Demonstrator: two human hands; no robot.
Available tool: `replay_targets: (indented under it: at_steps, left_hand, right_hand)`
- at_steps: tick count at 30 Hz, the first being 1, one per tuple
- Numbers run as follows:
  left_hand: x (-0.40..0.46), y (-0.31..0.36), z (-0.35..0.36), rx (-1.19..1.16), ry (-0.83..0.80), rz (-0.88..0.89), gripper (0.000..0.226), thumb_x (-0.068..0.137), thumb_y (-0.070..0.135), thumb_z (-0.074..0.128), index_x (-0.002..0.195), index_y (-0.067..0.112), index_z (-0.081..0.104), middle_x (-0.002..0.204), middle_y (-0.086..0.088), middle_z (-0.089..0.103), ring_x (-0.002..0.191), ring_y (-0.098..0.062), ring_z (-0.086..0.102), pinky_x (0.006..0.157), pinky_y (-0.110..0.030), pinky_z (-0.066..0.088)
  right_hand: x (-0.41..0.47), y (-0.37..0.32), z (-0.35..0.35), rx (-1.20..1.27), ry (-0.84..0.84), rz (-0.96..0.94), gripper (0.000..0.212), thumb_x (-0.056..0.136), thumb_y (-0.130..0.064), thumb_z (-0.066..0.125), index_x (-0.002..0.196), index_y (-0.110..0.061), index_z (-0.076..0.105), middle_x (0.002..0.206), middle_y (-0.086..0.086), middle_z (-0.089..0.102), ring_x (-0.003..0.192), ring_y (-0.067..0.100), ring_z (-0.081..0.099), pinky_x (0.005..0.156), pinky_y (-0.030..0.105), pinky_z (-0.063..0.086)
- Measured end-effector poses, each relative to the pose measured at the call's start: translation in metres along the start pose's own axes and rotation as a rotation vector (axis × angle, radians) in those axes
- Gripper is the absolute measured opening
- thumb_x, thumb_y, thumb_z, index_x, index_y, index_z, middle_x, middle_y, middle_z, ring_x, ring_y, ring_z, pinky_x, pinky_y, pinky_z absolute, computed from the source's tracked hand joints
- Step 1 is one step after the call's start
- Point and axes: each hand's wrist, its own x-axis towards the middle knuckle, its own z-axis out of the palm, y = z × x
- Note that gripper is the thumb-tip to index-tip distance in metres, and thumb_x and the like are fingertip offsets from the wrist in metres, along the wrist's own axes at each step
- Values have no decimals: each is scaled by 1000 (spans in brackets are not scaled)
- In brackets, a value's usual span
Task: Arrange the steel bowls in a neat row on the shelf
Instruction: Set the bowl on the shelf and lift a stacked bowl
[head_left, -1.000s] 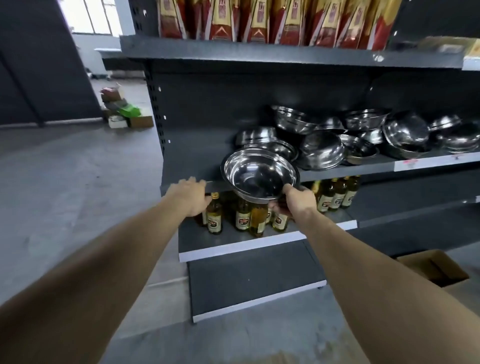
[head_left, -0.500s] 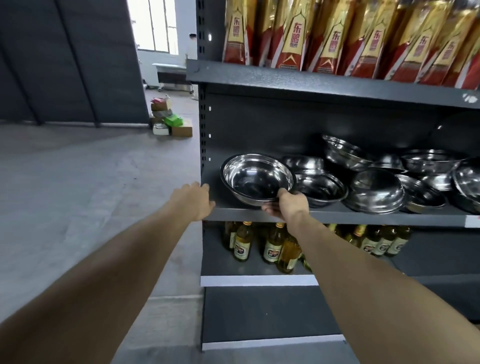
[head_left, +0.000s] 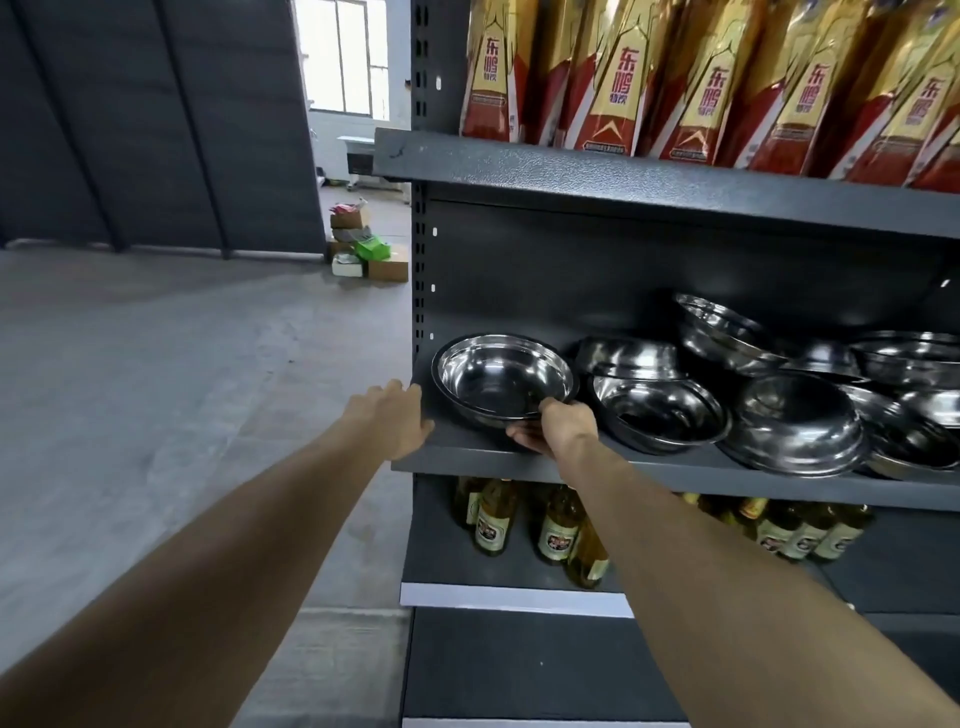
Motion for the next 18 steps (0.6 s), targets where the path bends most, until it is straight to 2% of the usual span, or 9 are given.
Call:
replay_targets:
  at_steps: [3,7,12,15,18]
  left_hand:
    - [5,5,3,-15,7,-22,51,99,46,41,138,13,42,130,-13,50,119,-34,51,92,-44,43]
    - [11,13,8,-22,21,-35,50,99,47,42,137,15,43,128,-12,51,115,-32,53,85,-41,43]
    - [15,24,9,-23,37,-55,51,98,49,42,137,17,43,128,-11,52,114,-32,54,82,-39,42]
    - [17,31,5,-29,47,-64,49,98,50,41,135,18,45,126,-10,53,114,-31,54,82,-39,42]
    - [18,41,-2,-30,54,-75,51,97,52,40,136,19,46,125,-9,54,115,-31,54,86,-41,44]
  right_hand:
    - [9,-1,0,-14,-33,16,23,101,-9,42,110,6,56,72,24,73,53,27,71,47,27,58]
    - [22,0,-3,-33,-65,63,26,98,-2,39,110,9,59,67,23,72,49,26,70,42,25,55]
    - [31,8,-12,-62,-125,114,29,95,2,38,112,9,61,74,23,73,59,27,73,55,31,61]
    - [33,9,-18,-78,-159,123,26,98,-3,42,113,5,61,83,21,73,62,26,72,54,30,61]
    - [30,4,-26,-122,-188,131,25,103,-21,49,111,0,60,81,16,69,62,24,70,48,27,57]
